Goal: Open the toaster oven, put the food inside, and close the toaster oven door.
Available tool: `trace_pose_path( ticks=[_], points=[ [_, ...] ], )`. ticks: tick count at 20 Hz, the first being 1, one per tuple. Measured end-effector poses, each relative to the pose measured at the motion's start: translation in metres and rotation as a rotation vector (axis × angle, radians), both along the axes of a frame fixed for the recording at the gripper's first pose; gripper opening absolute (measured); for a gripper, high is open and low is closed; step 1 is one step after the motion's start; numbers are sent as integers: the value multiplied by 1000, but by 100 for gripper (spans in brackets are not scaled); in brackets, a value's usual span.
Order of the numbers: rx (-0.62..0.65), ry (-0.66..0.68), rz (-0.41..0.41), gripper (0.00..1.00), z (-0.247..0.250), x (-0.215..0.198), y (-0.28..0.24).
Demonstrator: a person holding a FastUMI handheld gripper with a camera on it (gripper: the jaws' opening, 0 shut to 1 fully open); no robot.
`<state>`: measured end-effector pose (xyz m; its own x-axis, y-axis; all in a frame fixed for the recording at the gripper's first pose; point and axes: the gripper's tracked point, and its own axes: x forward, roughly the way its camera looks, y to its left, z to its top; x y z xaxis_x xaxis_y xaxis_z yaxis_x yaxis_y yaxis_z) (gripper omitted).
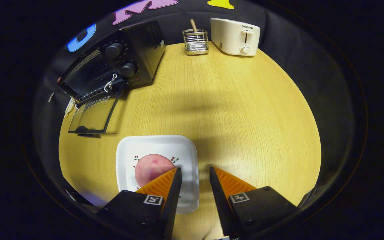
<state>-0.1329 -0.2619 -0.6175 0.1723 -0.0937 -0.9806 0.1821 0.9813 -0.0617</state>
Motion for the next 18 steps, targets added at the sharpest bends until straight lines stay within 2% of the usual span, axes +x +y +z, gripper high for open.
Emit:
trace_pose_path(
  ticks=[2, 3, 5, 6, 7, 11, 14, 16, 18],
  points=[
    [15, 19, 2, 44, -1, -1, 3],
    [20, 30, 4, 28, -2, -2, 2],
    [28, 59, 14, 27, -3, -3, 3],
    [28, 71, 9, 27, -19, -5, -2],
    [34, 91, -2, 8, -1, -3, -3],
    [103, 141, -5, 8, -4, -4, 1],
    [142, 143, 31, 8, -3, -4, 2],
    [201, 154, 8, 8, -4, -5, 3],
    [286, 174, -50, 8, -4, -6, 4]
  ],
)
